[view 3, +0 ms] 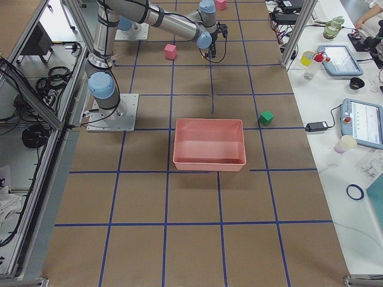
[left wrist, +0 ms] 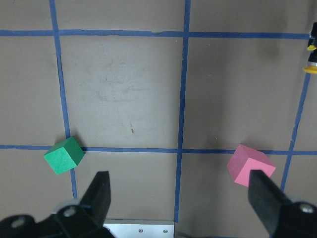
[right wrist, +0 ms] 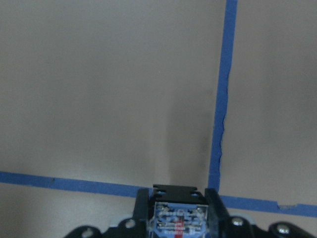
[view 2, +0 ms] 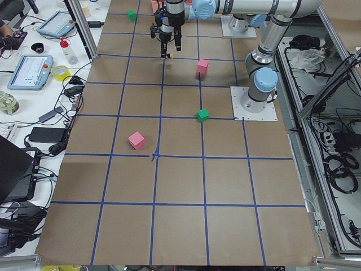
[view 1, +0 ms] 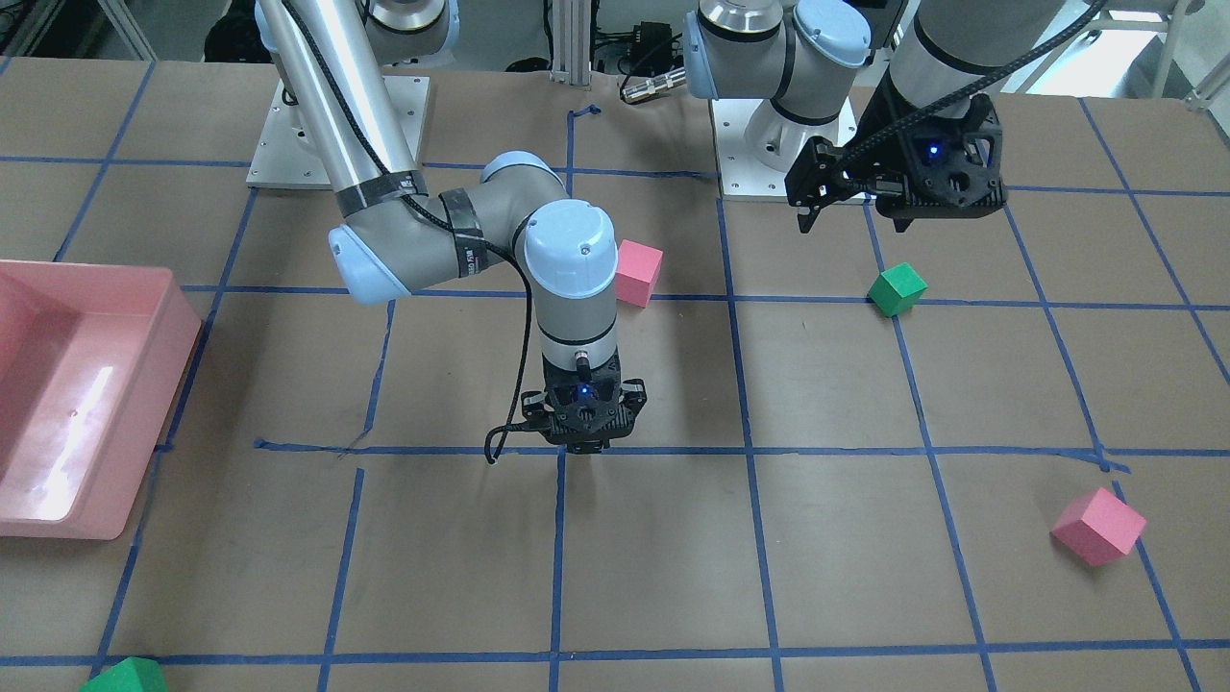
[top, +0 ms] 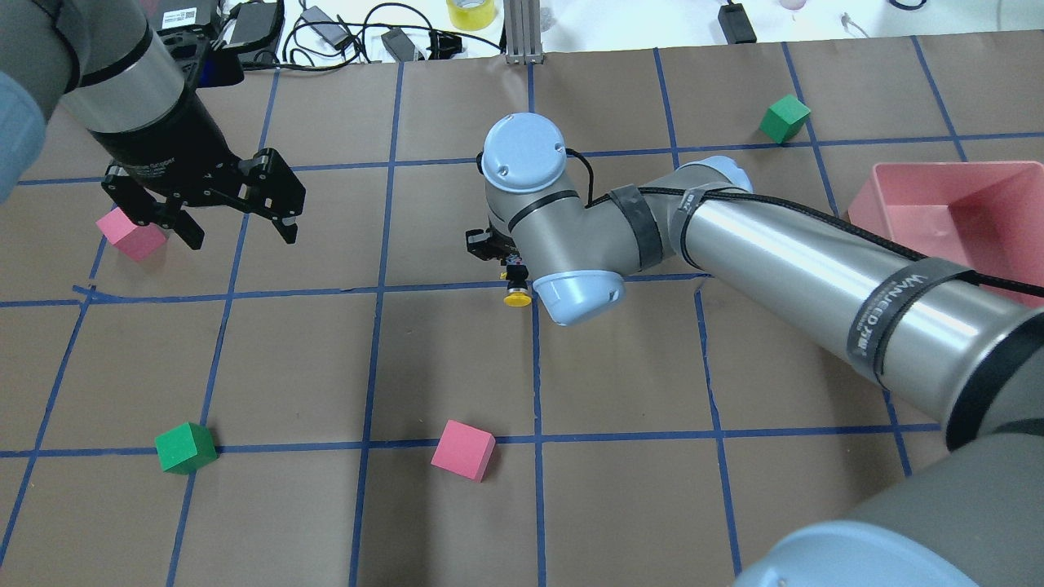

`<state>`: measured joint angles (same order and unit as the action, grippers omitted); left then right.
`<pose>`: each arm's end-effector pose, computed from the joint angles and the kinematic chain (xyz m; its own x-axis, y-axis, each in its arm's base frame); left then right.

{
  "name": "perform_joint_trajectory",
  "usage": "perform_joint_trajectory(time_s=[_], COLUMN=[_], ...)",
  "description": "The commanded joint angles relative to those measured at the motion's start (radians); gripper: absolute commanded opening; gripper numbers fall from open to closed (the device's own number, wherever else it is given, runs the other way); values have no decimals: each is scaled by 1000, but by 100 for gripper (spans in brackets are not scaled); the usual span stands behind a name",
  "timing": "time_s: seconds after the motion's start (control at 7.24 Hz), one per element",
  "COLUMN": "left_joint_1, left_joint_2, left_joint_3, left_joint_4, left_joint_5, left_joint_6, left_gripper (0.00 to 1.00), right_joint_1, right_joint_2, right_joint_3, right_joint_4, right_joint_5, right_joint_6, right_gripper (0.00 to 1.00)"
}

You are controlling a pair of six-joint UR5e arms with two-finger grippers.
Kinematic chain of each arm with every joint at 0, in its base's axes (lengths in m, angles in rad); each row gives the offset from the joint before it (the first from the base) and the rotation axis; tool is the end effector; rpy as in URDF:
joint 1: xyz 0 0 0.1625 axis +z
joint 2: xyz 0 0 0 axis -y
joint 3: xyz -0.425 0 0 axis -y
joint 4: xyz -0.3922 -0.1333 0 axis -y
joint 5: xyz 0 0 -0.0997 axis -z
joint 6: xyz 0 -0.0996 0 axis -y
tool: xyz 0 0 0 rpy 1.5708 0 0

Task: Align button upright
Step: 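Set the switch down on the table and raise the right gripper away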

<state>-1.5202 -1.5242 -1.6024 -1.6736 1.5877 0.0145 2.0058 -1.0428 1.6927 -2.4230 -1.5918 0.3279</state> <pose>-0.1080 -0.4690 0.4850 -0.9993 -0.0347 -0.0156 -0.0359 0.9955 0.0879 0.3904 -0.5288 0.2148 -0.9930 -0.1091 -0.0452 -0.0983 0.9755 -0.1969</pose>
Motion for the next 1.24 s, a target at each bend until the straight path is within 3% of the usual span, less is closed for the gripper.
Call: perform_joint_trajectory(time_s=[0.0, 0.28, 0.41, 0.69, 0.97, 1.1], left_joint_1=[0, 0, 0, 0, 2, 3], left_joint_2=[-1, -2, -2, -2, -4, -4], left_joint_3=[-1, 1, 1, 1, 1, 1], left_joint_4=[0, 0, 2, 2, 0, 3], left_joint_5=[0, 0, 0, 0, 1, 5], left_joint_6=[2, 4, 2, 4, 2, 2], left_gripper=[100, 100, 100, 100, 100, 100], right_joint_1=[2, 2, 2, 1, -48, -124], right_joint_2=[16, 15, 10, -47, -155, -233], right_joint_3=[5, 12, 7, -10, -40, -57], right_joint_4=[-5, -5, -5, 2, 149, 276], right_joint_5=[-19, -17, -17, -14, -4, 57], right_joint_6=[-6, -6, -6, -21, -30, -71], right_gripper=[7, 45, 77, 100, 100, 100])
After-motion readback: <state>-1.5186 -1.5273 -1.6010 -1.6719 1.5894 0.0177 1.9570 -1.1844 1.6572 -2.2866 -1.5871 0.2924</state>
